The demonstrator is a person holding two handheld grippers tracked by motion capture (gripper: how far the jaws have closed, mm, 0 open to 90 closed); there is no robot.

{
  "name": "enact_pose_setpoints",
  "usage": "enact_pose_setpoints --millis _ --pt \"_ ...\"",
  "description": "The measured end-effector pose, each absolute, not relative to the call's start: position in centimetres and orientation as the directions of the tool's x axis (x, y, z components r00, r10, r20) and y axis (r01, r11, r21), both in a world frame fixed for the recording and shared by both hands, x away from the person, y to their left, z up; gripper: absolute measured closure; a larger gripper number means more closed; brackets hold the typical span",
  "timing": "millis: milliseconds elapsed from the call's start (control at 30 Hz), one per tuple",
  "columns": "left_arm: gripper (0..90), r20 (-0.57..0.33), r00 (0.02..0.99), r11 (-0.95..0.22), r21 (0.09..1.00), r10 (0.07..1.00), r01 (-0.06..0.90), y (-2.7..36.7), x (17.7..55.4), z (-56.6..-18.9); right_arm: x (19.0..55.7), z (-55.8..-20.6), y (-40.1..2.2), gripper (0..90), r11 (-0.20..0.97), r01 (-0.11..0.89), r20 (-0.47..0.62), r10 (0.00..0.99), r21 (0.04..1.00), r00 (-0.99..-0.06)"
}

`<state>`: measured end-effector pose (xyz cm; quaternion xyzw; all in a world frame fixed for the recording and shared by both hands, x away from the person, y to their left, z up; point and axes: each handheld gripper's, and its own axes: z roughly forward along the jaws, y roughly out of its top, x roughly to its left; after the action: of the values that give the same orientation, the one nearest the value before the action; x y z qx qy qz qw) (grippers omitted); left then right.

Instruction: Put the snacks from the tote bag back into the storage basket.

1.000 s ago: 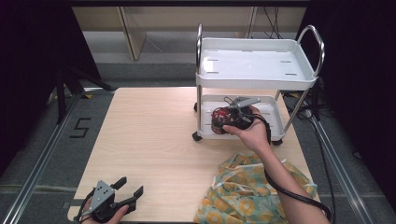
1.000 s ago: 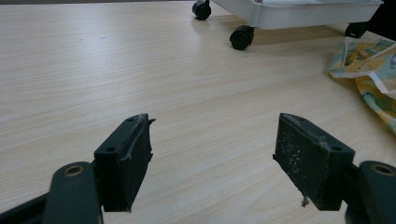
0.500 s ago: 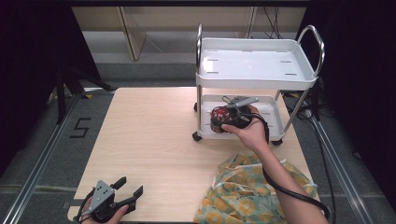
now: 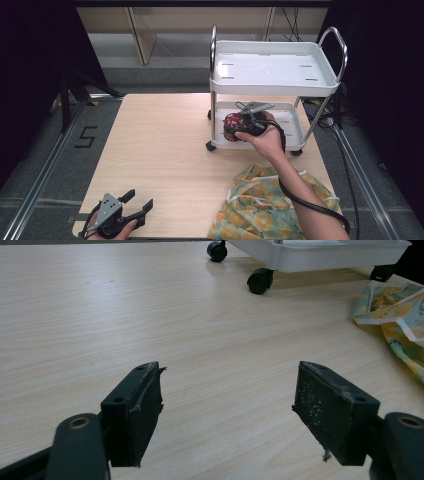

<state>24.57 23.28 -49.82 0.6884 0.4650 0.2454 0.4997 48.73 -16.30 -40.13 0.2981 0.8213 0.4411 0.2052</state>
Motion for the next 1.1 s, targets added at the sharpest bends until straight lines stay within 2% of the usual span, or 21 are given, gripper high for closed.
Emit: enact_pose_setpoints --millis 400,533,1100 --pt "26.7 -0.124 0.446 -0.07 0.916 0.886 0.395 23.3 24.6 -49.8 49.2 -40.3 -16.0 26.5 0.448 0.304 -0.095 0.674 0.841 -0.732" --pt "26.7 -0.124 0.448 -0.071 0.916 0.885 0.395 23.3 24.6 -49.8 49.3 -40.5 -16.0 26.5 0.429 0.324 -0.065 0.679 0.843 -0.731" --pt "26.7 -0.123 0.447 -0.072 0.916 0.886 0.394 23.3 24.6 -49.8 49.8 -41.3 -15.9 26.5 0.432 0.34 -0.062 0.688 0.836 -0.723"
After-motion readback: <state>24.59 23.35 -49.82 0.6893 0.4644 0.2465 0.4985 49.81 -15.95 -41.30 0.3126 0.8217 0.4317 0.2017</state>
